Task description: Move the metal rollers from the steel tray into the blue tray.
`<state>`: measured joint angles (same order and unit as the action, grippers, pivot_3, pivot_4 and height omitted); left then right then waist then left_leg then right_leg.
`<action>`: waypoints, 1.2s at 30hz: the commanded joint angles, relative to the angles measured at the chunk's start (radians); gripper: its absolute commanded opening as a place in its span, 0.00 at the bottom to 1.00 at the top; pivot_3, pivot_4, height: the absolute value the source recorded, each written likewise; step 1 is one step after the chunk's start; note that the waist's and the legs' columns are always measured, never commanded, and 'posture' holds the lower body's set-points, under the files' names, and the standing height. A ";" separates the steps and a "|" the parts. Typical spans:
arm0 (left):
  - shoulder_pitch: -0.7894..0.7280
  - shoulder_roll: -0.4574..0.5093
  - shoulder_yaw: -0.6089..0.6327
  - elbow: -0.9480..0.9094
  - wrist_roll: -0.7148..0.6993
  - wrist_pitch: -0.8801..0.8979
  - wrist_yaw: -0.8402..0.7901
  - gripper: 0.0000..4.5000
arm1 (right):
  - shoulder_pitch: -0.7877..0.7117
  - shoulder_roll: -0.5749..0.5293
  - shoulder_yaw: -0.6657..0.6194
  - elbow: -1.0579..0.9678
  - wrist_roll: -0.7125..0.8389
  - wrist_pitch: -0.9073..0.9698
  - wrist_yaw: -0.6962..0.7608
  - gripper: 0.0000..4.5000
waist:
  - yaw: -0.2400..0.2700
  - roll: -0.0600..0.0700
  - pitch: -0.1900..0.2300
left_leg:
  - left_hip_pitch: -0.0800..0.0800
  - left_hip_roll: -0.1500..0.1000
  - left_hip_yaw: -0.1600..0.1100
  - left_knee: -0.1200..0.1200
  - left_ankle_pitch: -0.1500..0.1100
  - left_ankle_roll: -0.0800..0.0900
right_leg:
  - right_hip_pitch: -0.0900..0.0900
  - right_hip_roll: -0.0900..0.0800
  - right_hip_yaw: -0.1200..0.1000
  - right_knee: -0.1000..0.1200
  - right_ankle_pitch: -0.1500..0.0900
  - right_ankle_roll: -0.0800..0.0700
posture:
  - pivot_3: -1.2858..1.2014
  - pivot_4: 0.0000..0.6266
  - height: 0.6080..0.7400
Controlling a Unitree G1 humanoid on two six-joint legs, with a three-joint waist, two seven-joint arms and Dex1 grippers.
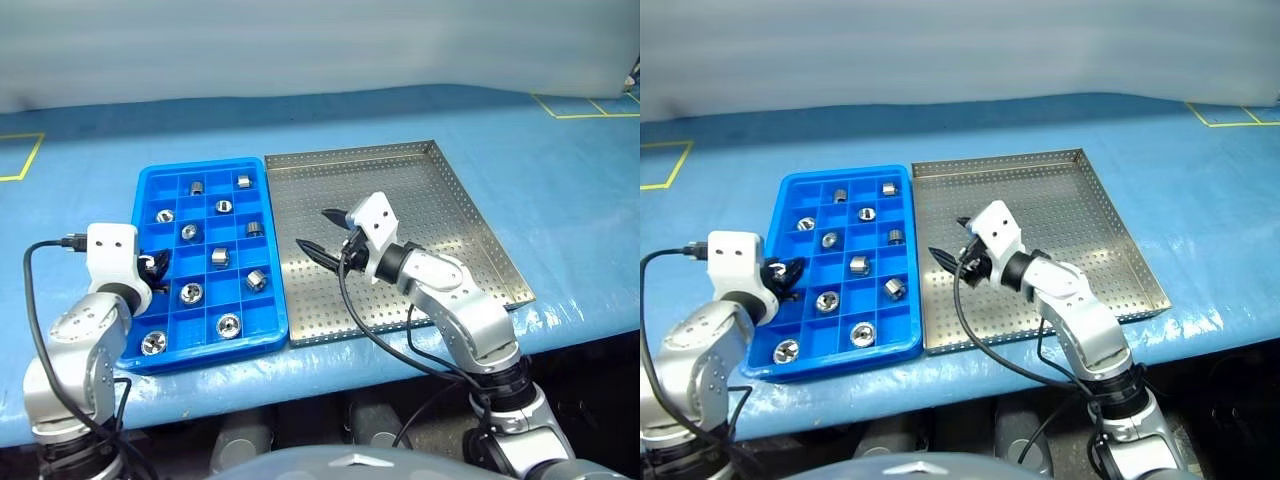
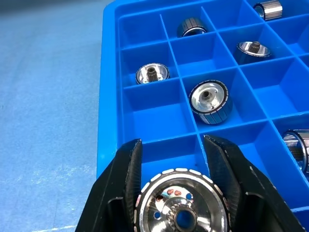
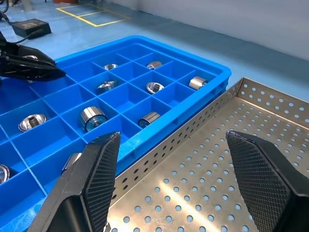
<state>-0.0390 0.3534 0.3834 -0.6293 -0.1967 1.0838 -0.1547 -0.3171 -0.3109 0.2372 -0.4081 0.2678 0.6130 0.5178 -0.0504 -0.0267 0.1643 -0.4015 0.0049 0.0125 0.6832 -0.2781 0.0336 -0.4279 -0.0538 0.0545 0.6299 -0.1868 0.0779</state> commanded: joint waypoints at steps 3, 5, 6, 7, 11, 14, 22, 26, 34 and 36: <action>-0.070 -0.071 0.039 -0.012 -0.026 -0.143 0.032 0.73 | 0.008 -0.009 -0.010 -0.050 -0.011 -0.025 -0.006 0.82 | 0.000 0.000 0.000 | 0.000 0.000 0.000 0.000 0.000 0.000 | 0.001 0.000 0.000 0.000 0.000 0.001 | 0.48 0.24 1.00; -0.089 -0.096 0.042 -0.009 -0.040 -0.194 0.031 0.73 | 0.012 -0.010 -0.009 -0.051 -0.020 -0.028 -0.010 0.82 | -0.001 0.000 -0.001 | 0.000 0.000 0.000 0.000 0.000 0.000 | 0.001 -0.001 0.000 0.000 0.001 0.002 | 0.48 0.24 1.00; -0.095 -0.103 0.041 -0.007 -0.048 -0.210 0.027 0.73 | 0.013 -0.010 -0.009 -0.051 -0.024 -0.030 -0.012 0.82 | -0.003 0.000 -0.001 | 0.000 0.000 0.000 0.000 0.000 0.000 | 0.001 -0.001 0.000 0.000 0.001 0.002 | 0.48 0.24 1.00; -0.098 -0.104 0.037 -0.007 -0.058 -0.234 0.015 0.73 | 0.016 -0.012 -0.011 -0.053 -0.027 -0.031 -0.013 0.82 | -0.004 0.000 -0.001 | 0.000 0.000 0.000 0.000 0.000 0.000 | 0.001 0.000 0.000 0.000 0.001 0.002 | 0.48 0.24 1.00; -0.073 -0.070 0.006 -0.032 -0.142 -0.293 -0.103 0.73 | 0.017 -0.049 -0.043 -0.054 -0.034 -0.052 0.005 0.82 | -0.014 0.000 -0.001 | 0.000 0.000 0.000 0.000 0.000 0.000 | 0.001 0.000 0.000 0.000 0.001 0.002 | 0.47 0.24 1.00; -0.021 0.008 -0.054 -0.029 -0.147 -0.361 -0.209 0.73 | 0.002 -0.102 -0.086 -0.031 -0.027 -0.074 0.037 0.82 | -0.020 0.000 -0.001 | 0.000 0.000 0.000 0.000 0.000 0.000 | 0.001 0.000 0.000 0.000 0.001 0.001 | 0.47 0.24 1.00; 0.045 0.017 -0.234 0.070 -0.173 -0.599 -0.383 0.73 | -0.032 -0.125 -0.139 0.149 0.018 -0.118 0.110 0.82 | -0.029 0.000 -0.001 | 0.001 0.000 0.002 0.000 0.001 0.002 | 0.003 0.000 0.001 -0.001 -0.001 -0.002 | 0.46 0.24 1.00; 0.035 -0.005 -0.269 0.129 -0.141 -0.666 -0.366 0.73 | -0.028 -0.108 -0.136 0.182 0.016 -0.134 0.119 0.82 | -0.036 0.001 -0.001 | 0.002 0.001 0.005 0.000 0.001 0.003 | 0.002 0.001 0.003 -0.001 -0.001 -0.002 | 0.45 0.24 1.00; 0.030 -0.007 -0.296 0.167 -0.142 -0.687 -0.369 0.73 | -0.020 -0.090 -0.136 0.197 -0.023 -0.169 0.086 0.82 | -0.053 0.001 -0.001 | 0.002 0.001 0.006 0.001 0.001 0.003 | 0.002 0.001 0.004 -0.001 0.002 0.004 | 0.44 0.24 1.00; 0.033 -0.006 -0.297 0.165 -0.149 -0.686 -0.372 0.73 | -0.014 -0.093 -0.139 0.189 -0.022 -0.167 0.088 0.82 | -0.057 0.001 -0.001 | 0.002 0.001 0.006 0.001 0.001 0.004 | 0.002 0.001 0.004 -0.001 0.002 0.004 | 0.44 0.24 1.00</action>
<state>-0.0060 0.3452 0.0888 -0.4450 -0.3352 0.4225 -0.5238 -0.3329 -0.3970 0.1189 -0.1974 0.2419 0.4648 0.6064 -0.1078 -0.0259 0.1632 -0.3999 0.0060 0.0182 0.6839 -0.2769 0.0372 -0.4263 -0.0526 0.0586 0.6284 -0.1843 0.0818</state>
